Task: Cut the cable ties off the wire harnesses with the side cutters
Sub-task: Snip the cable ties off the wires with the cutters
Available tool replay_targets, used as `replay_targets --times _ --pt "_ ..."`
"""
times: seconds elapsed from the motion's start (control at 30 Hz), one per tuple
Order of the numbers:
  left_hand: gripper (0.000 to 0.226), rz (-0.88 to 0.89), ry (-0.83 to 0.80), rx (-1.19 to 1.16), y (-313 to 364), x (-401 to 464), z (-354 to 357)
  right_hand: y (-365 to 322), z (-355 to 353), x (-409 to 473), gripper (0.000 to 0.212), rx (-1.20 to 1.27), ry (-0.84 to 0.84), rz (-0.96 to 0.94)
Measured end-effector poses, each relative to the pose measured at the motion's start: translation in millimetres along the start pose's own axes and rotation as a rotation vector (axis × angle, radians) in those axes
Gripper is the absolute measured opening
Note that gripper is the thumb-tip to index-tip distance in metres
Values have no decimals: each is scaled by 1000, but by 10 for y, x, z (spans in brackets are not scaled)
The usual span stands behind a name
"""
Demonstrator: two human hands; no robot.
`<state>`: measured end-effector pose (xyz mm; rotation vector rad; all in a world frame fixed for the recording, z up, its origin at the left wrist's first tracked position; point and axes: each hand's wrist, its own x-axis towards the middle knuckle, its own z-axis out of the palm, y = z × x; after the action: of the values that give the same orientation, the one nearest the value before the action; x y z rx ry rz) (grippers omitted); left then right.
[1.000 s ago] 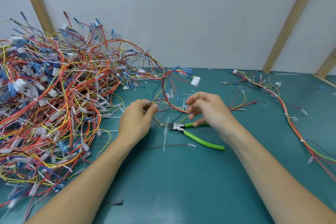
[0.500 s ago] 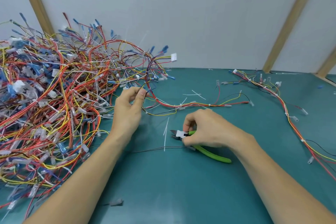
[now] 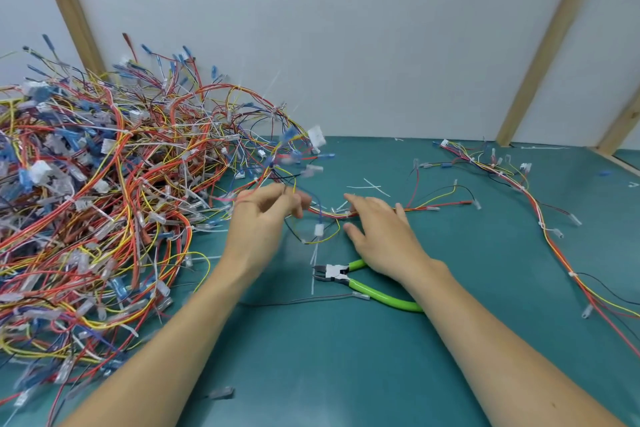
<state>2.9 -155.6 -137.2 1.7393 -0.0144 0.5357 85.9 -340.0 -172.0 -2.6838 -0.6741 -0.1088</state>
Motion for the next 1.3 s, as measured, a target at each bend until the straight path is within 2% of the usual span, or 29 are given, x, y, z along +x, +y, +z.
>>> replay_targets --times 0.1,0.2,0.3,0.37,0.4,0.47,0.57,0.63,0.67,0.73,0.77,0.87,0.97,1.07,1.13,1.23,1.3 --pt "34 -216 184 240 -76 45 -30 45 -38 7 21 -34 222 -46" --pt "36 -357 231 340 -190 99 -101 34 -102 -11 11 113 312 -88" --pt "21 -362 255 161 -217 134 -137 -60 -189 -54 10 203 446 -150" --pt "28 -421 276 -65 -188 150 -130 -141 -283 -117 10 323 488 -195" --pt "34 -450 265 -155 -174 162 -126 -178 -331 -160 9 444 440 -218" --pt "39 -478 224 -319 -141 179 -121 -238 -403 -245 9 651 239 -255" --pt "35 -468 154 -475 -90 169 -124 -222 -398 -279 16 719 -90 -265" --pt "33 -445 125 -509 -69 165 -123 -226 -362 -267 29 766 -206 -226" --pt "35 -421 108 -517 -56 163 -120 -241 -339 -260 38 780 -190 -176" --pt "35 -356 69 -539 -32 160 -107 -285 -301 -246 46 718 -25 -102" --pt "34 -332 45 -564 -27 153 -98 -306 -278 -230 40 720 48 -90" --pt "35 -303 -51 -668 -2 124 -68 -425 -236 -247 13 836 110 -144" --pt "34 -311 -109 -738 9 97 -20 -490 -216 -275 12 718 206 -208" --pt "36 -343 -126 -748 29 74 -4 -527 -228 -293 5 844 39 -200" --pt "35 -359 -140 -718 29 67 10 -540 -173 -325 9 861 -61 -206" --pt "34 -371 -161 -698 18 58 17 -560 -95 -339 23 819 -36 -187" --pt "39 -354 -181 -654 -4 65 -9 -546 -98 -314 26 852 52 -135"
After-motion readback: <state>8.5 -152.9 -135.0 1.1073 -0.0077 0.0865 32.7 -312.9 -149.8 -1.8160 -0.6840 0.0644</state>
